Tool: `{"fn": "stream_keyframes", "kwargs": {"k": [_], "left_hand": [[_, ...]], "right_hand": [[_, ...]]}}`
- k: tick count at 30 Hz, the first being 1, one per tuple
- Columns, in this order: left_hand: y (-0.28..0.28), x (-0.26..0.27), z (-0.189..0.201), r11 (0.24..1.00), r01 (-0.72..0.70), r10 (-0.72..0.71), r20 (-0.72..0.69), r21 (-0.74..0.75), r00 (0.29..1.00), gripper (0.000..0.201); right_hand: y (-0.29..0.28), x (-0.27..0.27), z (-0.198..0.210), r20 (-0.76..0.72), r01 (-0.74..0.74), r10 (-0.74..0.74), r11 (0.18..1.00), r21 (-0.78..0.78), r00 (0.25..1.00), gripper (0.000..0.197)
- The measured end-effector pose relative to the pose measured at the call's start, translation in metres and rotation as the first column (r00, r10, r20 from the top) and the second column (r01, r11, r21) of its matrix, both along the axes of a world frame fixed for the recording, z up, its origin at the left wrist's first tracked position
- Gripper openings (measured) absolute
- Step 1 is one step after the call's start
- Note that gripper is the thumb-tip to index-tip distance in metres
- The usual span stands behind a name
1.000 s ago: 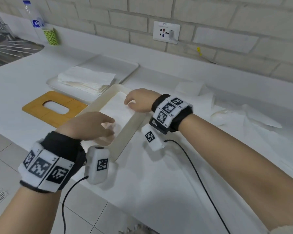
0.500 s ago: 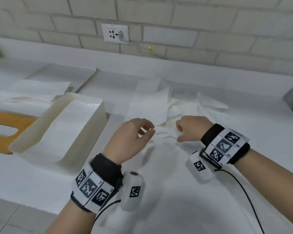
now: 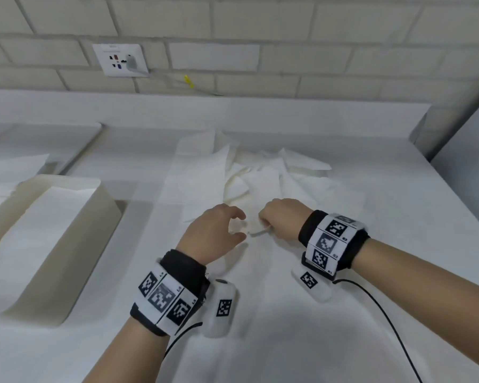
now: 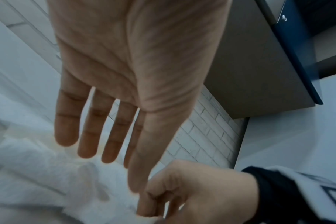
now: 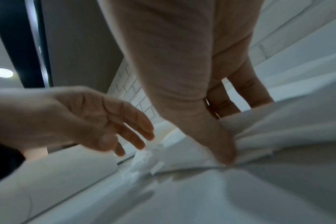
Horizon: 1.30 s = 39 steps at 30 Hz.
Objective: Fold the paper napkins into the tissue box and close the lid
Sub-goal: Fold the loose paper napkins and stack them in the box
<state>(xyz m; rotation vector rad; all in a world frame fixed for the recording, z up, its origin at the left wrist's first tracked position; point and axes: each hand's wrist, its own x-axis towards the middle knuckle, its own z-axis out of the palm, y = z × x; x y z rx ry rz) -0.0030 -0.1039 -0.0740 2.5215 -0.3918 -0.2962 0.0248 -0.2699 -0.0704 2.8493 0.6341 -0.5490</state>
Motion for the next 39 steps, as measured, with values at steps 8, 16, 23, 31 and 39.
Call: {"fn": "stream_keyframes", "kwargs": {"k": [8,16,23,31,39], "left_hand": [[-0.023,0.006,-0.008,0.996,0.038,-0.032,0.069,-0.085,0.997,0.044],[-0.045,0.004,0.004,0.92,-0.064,0.191,0.301,-0.386,0.934,0.015],[-0.043,0.004,0.011,0.818,-0.1,0.297,0.268,-0.566,0.916,0.013],[-0.042,0.004,0.024,0.632,-0.056,0.357,0.226,-0.773,0.906,0.011],[-0.029,-0.004,0.028,0.507,-0.137,0.24,-0.013,-0.851,0.971,0.018]], "right_hand": [[-0.037,-0.01,0.022,0.075,0.056,-0.087,0.94,0.338,0.993,0.012],[-0.058,-0.015,0.033,0.252,0.04,-0.26,0.766,0.642,0.932,0.013],[-0.064,-0.016,0.023,0.15,0.074,-0.327,0.583,0.809,0.933,0.008],[-0.055,-0.014,0.028,-0.058,0.147,-0.368,0.22,0.964,0.928,0.013],[-0.048,-0.014,0.045,-0.172,0.129,-0.342,-0.145,0.981,0.924,0.011]]}}
